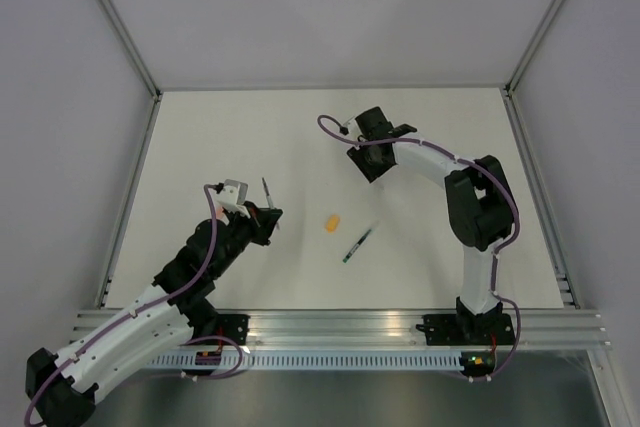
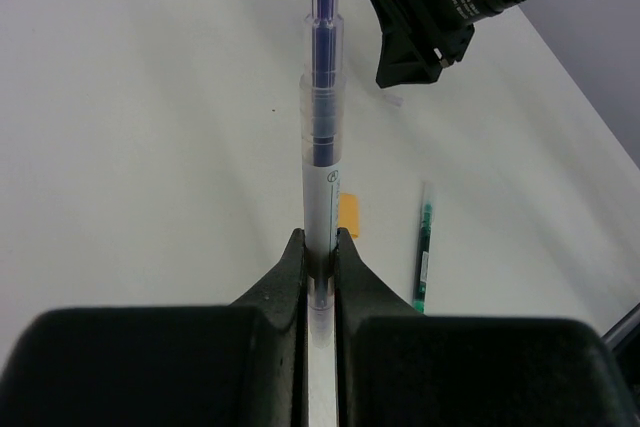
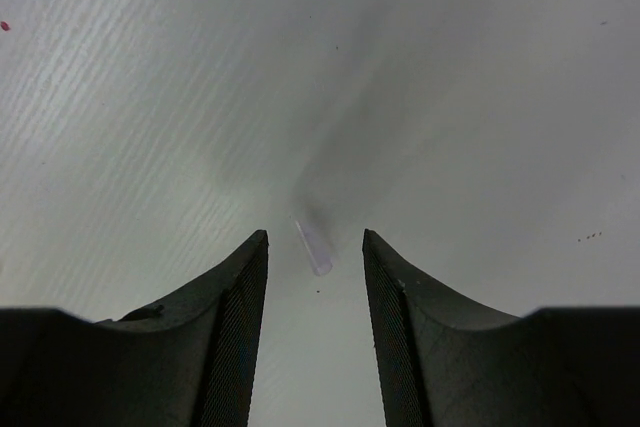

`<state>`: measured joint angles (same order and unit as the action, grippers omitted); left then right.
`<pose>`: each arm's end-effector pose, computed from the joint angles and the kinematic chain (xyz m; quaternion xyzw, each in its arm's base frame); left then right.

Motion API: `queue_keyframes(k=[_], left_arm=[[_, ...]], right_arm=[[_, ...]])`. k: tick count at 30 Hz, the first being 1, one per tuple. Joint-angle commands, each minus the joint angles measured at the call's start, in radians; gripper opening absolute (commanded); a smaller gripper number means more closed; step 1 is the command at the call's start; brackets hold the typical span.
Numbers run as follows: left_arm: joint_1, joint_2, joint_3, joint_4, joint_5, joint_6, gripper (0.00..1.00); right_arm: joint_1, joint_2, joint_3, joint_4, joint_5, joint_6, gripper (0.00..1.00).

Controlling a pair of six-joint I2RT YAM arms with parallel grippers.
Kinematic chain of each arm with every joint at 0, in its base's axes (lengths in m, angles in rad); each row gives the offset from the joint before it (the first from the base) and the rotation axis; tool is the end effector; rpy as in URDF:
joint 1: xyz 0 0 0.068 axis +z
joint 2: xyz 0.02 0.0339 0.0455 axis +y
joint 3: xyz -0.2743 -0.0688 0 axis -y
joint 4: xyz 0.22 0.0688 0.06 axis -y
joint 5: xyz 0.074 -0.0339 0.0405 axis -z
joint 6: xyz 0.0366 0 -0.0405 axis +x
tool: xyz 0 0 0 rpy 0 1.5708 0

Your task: Insert the pens into the pen caps

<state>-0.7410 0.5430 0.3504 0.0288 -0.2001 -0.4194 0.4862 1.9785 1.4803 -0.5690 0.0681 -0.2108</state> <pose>0.0942 -0.0763 0.2541 0.0577 0.7593 -0.2891 0.5801 0.3584 0.1866 0.2161 -0.3226 0.9126 0.0015 0.2512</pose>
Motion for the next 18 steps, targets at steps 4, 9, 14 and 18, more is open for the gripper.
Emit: queue_keyframes(k=[4, 9, 14, 18], left_arm=[[0.000, 0.006, 0.007, 0.006, 0.002, 0.037, 0.02], [0.000, 0.034, 0.019, 0.005, 0.005, 0.045, 0.02], [0.000, 0.045, 0.025, -0.004, -0.007, 0.047, 0.02], [0.002, 0.043, 0.024, -0.006, -0.005, 0.044, 0.02]], right_arm=[[-0.047, 0.051, 0.012, -0.028, -0.047, -0.050, 0.49], [-0.060, 0.066, 0.018, -0.060, -0.100, -0.079, 0.49], [-0.060, 0.097, 0.014, -0.081, -0.172, -0.084, 0.48], [-0.060, 0.095, -0.002, -0.078, -0.185, -0.088, 0.46]])
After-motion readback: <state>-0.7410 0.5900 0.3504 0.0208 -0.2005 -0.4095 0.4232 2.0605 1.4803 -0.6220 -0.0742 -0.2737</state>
